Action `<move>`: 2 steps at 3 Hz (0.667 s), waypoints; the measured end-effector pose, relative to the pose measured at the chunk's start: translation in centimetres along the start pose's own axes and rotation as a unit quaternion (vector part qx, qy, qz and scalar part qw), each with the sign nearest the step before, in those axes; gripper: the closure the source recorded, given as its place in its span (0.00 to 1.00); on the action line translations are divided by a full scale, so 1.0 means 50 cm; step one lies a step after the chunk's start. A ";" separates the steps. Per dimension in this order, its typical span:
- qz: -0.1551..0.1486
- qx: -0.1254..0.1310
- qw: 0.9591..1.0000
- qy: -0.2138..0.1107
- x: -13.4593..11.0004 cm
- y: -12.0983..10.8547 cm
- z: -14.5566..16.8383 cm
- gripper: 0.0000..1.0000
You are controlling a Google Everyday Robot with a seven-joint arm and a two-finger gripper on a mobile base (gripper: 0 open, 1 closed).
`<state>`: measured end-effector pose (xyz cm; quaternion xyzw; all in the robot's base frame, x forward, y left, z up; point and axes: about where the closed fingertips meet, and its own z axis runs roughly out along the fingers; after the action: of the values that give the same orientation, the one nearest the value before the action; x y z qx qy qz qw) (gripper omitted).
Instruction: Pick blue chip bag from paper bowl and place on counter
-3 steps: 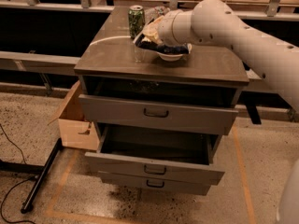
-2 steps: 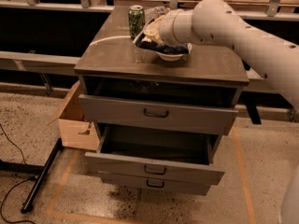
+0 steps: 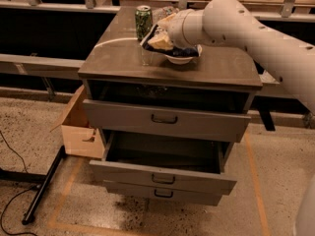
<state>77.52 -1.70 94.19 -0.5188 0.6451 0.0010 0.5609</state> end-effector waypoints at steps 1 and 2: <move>0.000 -0.006 1.000 0.002 0.001 0.000 0.003 0.00; -0.008 -0.014 1.000 0.014 0.013 0.003 0.028 0.00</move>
Offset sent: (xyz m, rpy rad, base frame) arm 0.0171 0.0015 -0.0158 -0.0604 0.0284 0.0055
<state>78.56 -1.25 93.10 -0.5317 0.6488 -0.0018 0.5444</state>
